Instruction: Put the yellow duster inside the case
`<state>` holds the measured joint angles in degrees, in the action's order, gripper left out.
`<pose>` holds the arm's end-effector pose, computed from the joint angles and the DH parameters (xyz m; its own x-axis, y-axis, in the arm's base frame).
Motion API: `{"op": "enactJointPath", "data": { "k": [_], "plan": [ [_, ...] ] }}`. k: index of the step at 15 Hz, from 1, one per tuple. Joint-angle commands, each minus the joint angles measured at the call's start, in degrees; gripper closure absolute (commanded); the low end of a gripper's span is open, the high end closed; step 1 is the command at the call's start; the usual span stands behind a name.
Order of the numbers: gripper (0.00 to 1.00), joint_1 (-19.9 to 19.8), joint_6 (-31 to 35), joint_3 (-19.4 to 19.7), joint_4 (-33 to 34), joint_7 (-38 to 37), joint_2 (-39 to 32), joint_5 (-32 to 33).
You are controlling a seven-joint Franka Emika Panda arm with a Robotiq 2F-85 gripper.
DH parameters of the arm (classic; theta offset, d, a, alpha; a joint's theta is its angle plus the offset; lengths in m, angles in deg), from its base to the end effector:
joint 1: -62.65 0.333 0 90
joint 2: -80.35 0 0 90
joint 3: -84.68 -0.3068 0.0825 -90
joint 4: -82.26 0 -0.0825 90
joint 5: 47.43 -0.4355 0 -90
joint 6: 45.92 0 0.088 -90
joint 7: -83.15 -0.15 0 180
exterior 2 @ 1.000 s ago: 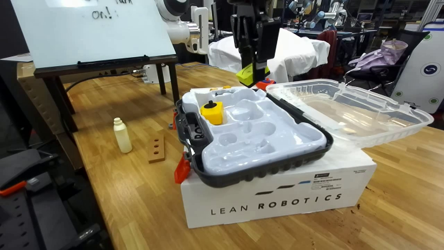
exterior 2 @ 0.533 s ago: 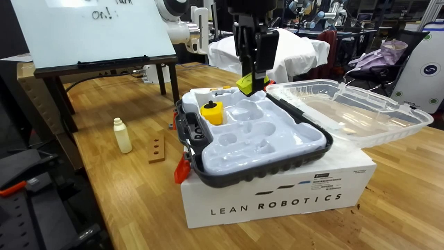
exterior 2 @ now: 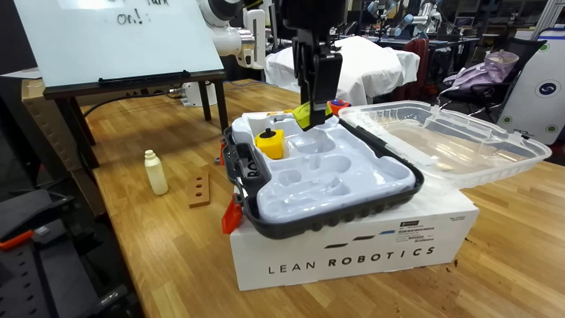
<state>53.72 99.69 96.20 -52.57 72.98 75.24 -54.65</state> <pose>0.5205 -0.1943 0.2115 0.8012 -0.5923 0.0854 -0.5871 -0.8056 -0.0797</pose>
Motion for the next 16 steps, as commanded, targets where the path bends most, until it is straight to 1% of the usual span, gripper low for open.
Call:
{"op": "enactJointPath", "data": {
  "k": [1,8,16],
  "plan": [
    [0.7,-0.76,-0.15,-0.4,-1.29,0.53,0.58,-2.11],
    [0.7,-1.08,0.0,-0.33,-1.69,1.07,0.36,-4.14],
    [0.7,-1.31,-0.07,-0.3,-1.04,1.44,-0.28,-3.63]
  ]
}}
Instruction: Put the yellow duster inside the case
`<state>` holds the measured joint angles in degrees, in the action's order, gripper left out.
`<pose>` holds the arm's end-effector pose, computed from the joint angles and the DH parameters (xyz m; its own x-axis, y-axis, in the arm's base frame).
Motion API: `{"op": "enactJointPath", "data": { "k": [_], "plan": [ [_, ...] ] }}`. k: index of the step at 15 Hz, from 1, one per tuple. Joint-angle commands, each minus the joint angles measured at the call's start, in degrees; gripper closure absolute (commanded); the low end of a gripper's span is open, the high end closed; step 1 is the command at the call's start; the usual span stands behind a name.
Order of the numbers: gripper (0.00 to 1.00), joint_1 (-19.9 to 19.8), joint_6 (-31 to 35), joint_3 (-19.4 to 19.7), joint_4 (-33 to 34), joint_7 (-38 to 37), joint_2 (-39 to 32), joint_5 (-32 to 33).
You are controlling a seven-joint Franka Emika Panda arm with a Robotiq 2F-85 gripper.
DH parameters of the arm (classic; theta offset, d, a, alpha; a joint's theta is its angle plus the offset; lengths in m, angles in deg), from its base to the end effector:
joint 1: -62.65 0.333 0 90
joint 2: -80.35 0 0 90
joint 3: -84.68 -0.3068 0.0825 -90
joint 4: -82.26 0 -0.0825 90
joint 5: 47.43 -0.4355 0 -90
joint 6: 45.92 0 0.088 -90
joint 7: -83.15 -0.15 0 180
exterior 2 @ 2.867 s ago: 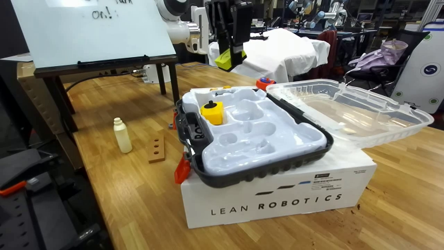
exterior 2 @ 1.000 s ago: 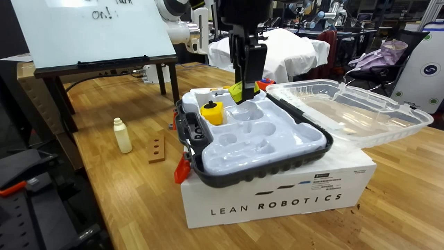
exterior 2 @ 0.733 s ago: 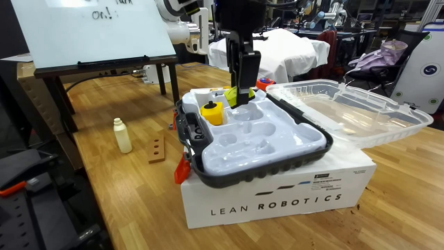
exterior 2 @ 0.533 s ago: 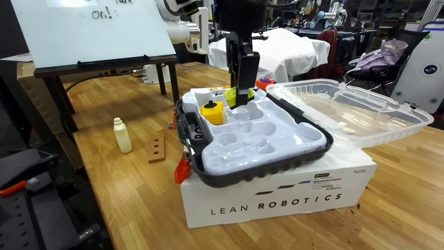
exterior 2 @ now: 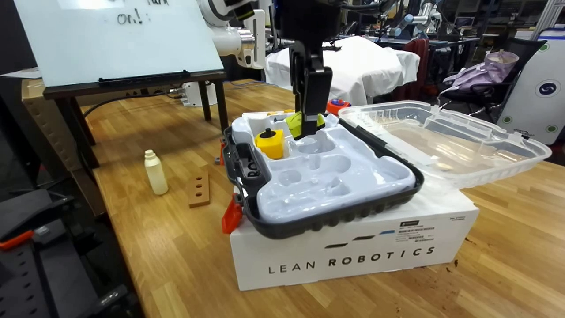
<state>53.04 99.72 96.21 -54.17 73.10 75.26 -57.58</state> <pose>0.5074 -0.1960 0.1995 0.7714 -0.6343 0.0510 -0.6277 -0.7716 -0.1029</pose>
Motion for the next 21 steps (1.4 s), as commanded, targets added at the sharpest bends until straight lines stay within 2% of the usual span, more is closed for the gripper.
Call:
{"op": "enactJointPath", "data": {
  "k": [1,21],
  "plan": [
    [0.7,-0.63,-0.15,-0.32,0.7,1.44,-0.41,-0.73],
    [0.7,-1.15,-1.4,-0.42,3.69,2.65,-3.45,-1.18]
  ]
}}
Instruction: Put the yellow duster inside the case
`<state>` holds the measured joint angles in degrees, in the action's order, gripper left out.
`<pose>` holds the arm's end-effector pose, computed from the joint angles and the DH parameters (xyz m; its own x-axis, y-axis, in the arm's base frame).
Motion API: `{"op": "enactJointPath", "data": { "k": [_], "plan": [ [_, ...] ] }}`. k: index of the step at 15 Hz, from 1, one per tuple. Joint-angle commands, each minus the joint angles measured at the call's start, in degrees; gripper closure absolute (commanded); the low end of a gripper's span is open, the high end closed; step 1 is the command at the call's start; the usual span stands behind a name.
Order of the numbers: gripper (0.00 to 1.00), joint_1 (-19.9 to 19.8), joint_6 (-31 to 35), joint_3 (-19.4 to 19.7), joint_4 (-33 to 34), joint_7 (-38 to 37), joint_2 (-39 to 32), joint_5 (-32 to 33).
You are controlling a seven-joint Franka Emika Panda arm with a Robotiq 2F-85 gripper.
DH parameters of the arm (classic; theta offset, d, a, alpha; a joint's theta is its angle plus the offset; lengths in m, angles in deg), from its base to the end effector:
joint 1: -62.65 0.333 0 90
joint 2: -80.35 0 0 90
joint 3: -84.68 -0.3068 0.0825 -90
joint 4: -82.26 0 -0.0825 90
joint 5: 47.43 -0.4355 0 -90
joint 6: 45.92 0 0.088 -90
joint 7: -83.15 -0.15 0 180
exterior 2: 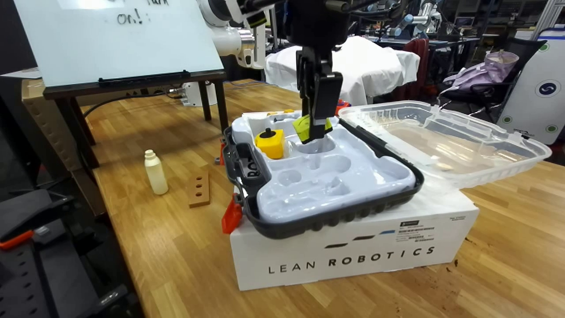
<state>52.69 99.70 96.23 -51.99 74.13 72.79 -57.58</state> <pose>0.5157 -0.2039 0.1928 0.7795 -0.6244 0.0510 -0.6188 -0.7801 -0.0925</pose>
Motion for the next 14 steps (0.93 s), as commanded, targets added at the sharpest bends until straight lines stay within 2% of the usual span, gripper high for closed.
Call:
{"op": "enactJointPath", "data": {
  "k": [1,3,4,5,7,9,14],
  "plan": [
    [0.7,-0.83,-1.46,-0.47,1.59,1.64,-1.13,-1.35],
    [0.7,-0.84,-1.55,-0.48,1.69,1.53,-1.33,-1.39],
    [0.37,-0.85,-1.72,-0.45,1.77,1.4,-1.35,-1.38],
    [0.18,-0.87,-1.78,-0.44,1.82,1.39,-1.36,-1.39],
    [0.06,-0.9,-1.9,-0.44,1.83,1.42,-1.28,-1.48],
    [0.0,-0.92,-1.97,-0.46,1.67,1.42,-1.17,-1.62],
    [0.0,-0.84,-2.4,-0.7,0.36,2.15,1.1,-2.62]
  ]
}}
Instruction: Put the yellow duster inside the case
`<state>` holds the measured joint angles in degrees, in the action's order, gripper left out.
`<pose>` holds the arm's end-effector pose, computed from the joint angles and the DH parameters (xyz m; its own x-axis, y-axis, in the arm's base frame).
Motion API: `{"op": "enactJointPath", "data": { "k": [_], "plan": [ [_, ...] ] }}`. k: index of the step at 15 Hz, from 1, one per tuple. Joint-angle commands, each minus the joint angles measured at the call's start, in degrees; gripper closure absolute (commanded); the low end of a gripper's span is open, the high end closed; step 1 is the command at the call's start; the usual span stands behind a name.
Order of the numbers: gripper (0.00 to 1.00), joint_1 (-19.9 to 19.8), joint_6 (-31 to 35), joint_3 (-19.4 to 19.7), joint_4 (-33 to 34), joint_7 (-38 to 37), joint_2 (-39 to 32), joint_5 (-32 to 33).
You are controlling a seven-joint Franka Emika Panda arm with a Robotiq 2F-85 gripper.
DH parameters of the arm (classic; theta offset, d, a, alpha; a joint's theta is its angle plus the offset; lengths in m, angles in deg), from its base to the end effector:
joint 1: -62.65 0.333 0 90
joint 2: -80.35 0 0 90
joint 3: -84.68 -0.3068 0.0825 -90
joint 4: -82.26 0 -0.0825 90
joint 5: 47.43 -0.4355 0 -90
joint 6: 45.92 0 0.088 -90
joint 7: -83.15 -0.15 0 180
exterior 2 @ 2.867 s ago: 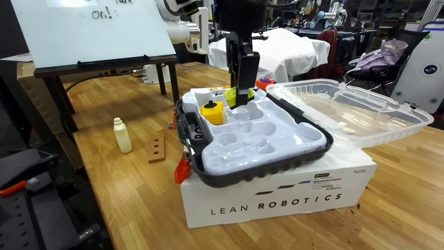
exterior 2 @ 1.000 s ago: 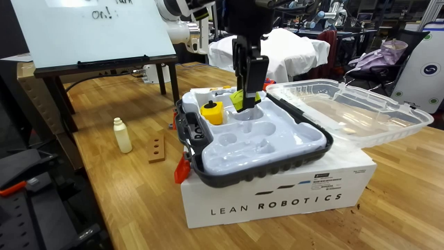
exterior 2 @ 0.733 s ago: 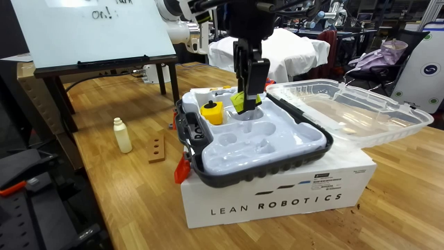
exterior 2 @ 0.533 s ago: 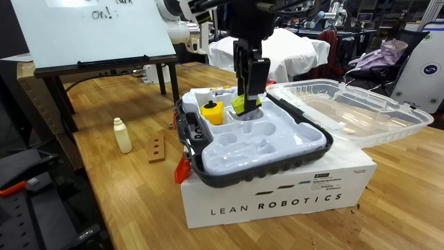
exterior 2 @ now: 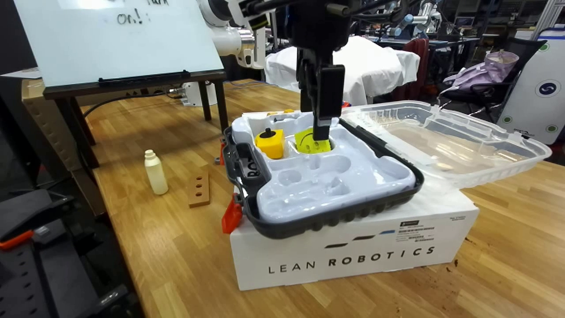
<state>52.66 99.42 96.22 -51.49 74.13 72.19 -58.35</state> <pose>0.5172 -0.2046 0.1904 0.7732 -0.6327 0.0431 -0.6271 -0.7729 -0.0973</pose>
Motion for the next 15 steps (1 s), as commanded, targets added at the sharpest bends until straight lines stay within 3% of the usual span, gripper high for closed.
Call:
{"op": "enactJointPath", "data": {
  "k": [1,4,14,15],
  "plan": [
    [0.0,-0.69,-2.33,-0.8,-0.79,2.37,2.9,-1.92],
    [0.0,0.3,-1.74,-1.28,-5.23,2.76,9.53,-0.51],
    [0.0,4.83,-13.19,-5.14,-28.02,6.57,43.11,0.28],
    [0.0,4.8,-15.5,-4.77,-25.14,7.38,42.68,0.8]
  ]
}}
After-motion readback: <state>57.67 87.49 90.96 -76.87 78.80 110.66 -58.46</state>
